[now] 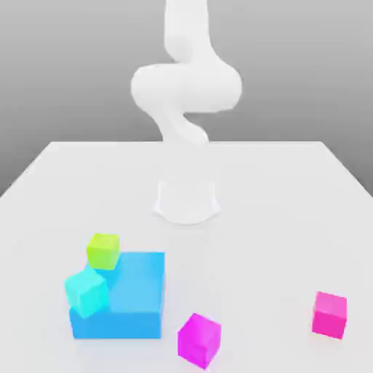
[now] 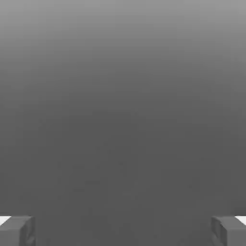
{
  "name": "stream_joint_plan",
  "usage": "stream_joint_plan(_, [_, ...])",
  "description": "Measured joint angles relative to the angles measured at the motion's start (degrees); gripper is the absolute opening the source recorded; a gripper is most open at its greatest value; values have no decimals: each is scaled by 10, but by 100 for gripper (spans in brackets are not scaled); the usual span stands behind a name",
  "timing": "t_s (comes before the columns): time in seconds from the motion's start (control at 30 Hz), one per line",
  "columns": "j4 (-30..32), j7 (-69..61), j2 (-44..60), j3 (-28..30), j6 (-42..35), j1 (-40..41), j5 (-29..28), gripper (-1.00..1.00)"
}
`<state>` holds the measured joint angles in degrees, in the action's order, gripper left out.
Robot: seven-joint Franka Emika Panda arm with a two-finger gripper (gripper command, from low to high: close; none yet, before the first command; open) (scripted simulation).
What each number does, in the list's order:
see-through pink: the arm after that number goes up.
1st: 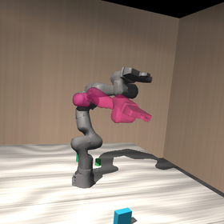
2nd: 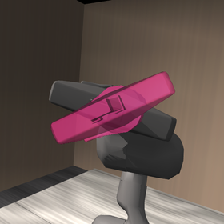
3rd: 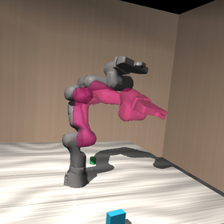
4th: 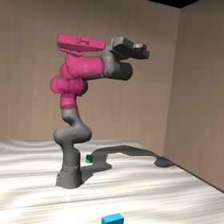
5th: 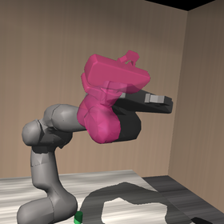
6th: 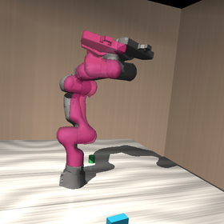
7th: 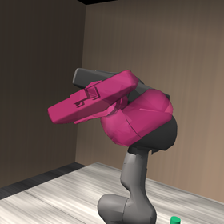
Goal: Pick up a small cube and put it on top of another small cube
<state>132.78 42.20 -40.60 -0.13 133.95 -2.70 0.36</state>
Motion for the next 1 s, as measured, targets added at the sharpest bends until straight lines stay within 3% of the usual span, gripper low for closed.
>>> stream_joint_plan(0.57, [68, -237, 357, -51, 148, -153, 10, 0])
stream_joint_plan(0.83, [98, -306, 524, -76, 217, -210, -42, 0])
stream_joint_plan(1.0, [85, -292, 628, -54, 293, -233, -76, 0])
